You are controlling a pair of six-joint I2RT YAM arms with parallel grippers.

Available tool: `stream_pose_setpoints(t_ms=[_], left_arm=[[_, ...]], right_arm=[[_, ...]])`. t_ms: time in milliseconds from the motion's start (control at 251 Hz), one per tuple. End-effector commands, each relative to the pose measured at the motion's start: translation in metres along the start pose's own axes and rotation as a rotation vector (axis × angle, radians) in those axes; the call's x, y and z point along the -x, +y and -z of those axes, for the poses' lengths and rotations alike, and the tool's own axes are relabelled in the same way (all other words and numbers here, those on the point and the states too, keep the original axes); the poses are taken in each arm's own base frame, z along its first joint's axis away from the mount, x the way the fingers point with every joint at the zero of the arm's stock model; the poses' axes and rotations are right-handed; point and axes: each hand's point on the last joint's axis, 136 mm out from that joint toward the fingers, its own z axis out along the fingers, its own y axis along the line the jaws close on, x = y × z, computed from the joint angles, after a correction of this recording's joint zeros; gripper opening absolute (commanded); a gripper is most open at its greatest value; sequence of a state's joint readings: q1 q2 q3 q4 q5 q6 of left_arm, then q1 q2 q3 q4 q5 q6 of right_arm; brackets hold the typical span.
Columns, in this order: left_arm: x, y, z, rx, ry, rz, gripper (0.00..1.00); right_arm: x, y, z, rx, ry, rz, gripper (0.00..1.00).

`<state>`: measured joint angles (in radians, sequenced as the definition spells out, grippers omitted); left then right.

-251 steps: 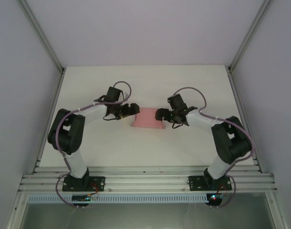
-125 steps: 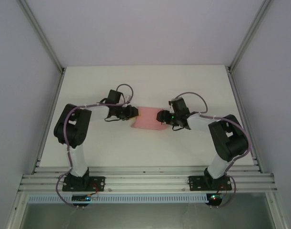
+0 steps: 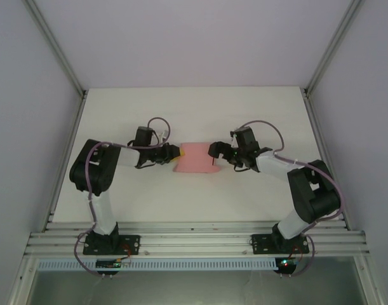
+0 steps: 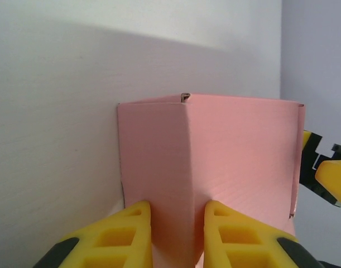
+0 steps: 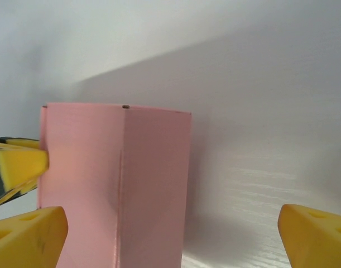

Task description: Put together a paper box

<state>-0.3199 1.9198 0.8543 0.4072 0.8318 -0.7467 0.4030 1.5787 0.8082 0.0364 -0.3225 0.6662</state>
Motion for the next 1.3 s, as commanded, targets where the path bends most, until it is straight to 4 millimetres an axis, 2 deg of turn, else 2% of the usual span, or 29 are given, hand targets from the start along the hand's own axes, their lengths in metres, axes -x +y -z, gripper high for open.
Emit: stream_pose_setpoints(t_ms=[0, 196, 415, 539, 730, 854, 906, 970, 1050, 1133, 1161, 1293], left_arm=[[-0.005, 0.009, 0.001, -0.036, 0.012, 0.042, 0.05], [-0.007, 0.009, 0.001, -0.066, 0.011, 0.042, 0.07], [-0.005, 0.011, 0.003, -0.082, 0.004, 0.047, 0.07], [-0.004, 0.011, 0.002, -0.088, 0.003, 0.042, 0.08], [0.000, 0.006, 0.003, -0.101, -0.008, 0.024, 0.10], [0.001, 0.003, 0.004, -0.108, -0.011, 0.013, 0.13], [0.002, 0.002, 0.005, -0.106, -0.015, 0.005, 0.20], [0.005, -0.004, 0.007, -0.112, -0.021, -0.020, 0.27], [0.012, -0.015, 0.014, -0.110, -0.042, -0.072, 0.49], [0.022, -0.029, 0.024, -0.074, -0.078, -0.156, 0.83], [0.026, -0.034, 0.029, -0.056, -0.097, -0.187, 0.99], [0.042, -0.057, 0.056, 0.061, -0.191, -0.356, 1.00]], right_arm=[[-0.003, 0.011, 0.001, 0.070, 0.027, -0.011, 0.99], [-0.007, 0.029, -0.014, 0.209, 0.072, -0.049, 0.96], [-0.014, 0.031, -0.029, 0.247, 0.112, -0.094, 0.90], [-0.014, 0.037, -0.034, 0.296, 0.123, -0.142, 0.77], [-0.015, 0.040, -0.035, 0.331, 0.127, -0.161, 0.65], [-0.014, 0.040, -0.033, 0.332, 0.122, -0.161, 0.50], [-0.013, 0.040, -0.033, 0.332, 0.117, -0.169, 0.42], [-0.011, 0.041, -0.031, 0.339, 0.111, -0.177, 0.38], [-0.008, 0.040, -0.027, 0.338, 0.106, -0.192, 0.37], [-0.005, 0.037, -0.022, 0.325, 0.100, -0.219, 0.36], [-0.005, 0.036, -0.020, 0.318, 0.100, -0.230, 0.36], [-0.001, 0.032, -0.009, 0.288, 0.107, -0.289, 0.32]])
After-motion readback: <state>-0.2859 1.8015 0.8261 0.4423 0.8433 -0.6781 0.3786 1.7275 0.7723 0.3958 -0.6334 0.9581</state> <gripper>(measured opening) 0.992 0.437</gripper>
